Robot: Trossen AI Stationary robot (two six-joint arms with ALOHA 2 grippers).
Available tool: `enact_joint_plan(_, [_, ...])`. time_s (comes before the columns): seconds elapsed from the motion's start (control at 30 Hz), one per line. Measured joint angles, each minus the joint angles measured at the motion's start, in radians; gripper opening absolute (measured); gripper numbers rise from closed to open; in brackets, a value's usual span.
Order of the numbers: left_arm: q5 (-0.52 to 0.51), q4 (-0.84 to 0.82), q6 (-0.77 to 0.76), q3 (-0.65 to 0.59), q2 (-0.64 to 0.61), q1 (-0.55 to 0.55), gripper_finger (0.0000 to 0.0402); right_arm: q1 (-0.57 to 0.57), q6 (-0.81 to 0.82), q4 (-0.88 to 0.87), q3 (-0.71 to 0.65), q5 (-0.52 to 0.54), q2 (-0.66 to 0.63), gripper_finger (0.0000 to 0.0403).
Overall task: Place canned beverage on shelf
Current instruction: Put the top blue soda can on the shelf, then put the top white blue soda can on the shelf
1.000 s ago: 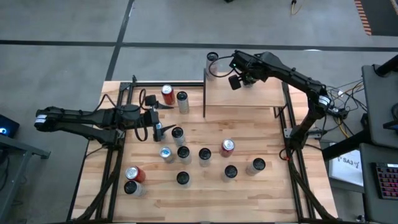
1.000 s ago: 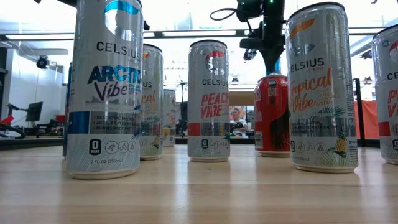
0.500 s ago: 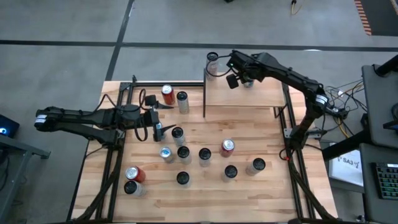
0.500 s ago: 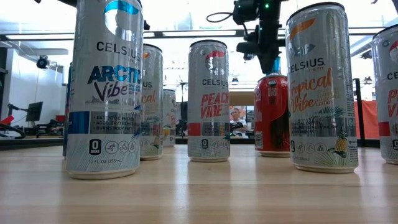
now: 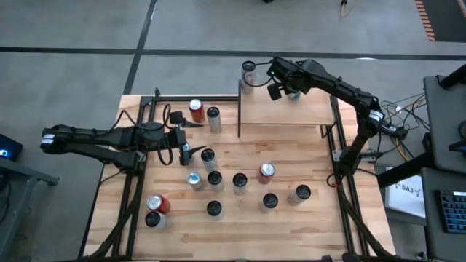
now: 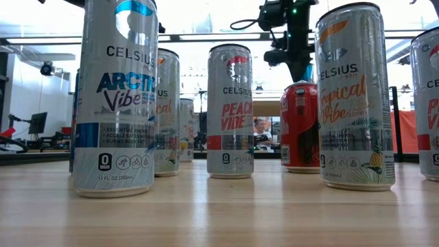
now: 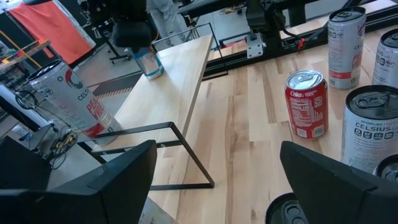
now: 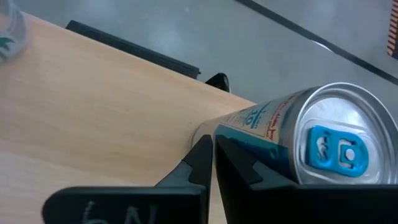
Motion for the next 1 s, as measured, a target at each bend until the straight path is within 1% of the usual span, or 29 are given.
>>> enact_joint_plan(0.37, [0.0, -0.001, 0.0, 0.0, 0.0, 0.0, 0.0326, -0.033, -0.022, -0.001, 0.0, 0.002, 0.0, 0.0011])
enact_joint_plan(0.7, [0.0, -0.001, 0.0, 0.0, 0.0, 0.0, 0.0326, -0.038, -0.053, 0.001, 0.003, 0.002, -0.005, 0.0011])
enact_joint_plan(0.87, [0.0, 0.004, -0.006, 0.0, 0.0, 0.0, 0.0326, -0.004, -0.063, 0.014, 0.034, 0.004, -0.037, 0.0011])
enact_joint_plan(1.0, [0.002, 0.004, -0.053, 0.0, 0.0, 0.0, 0.0326, 0.069, -0.087, 0.057, 0.037, 0.003, -0.072, 0.0011])
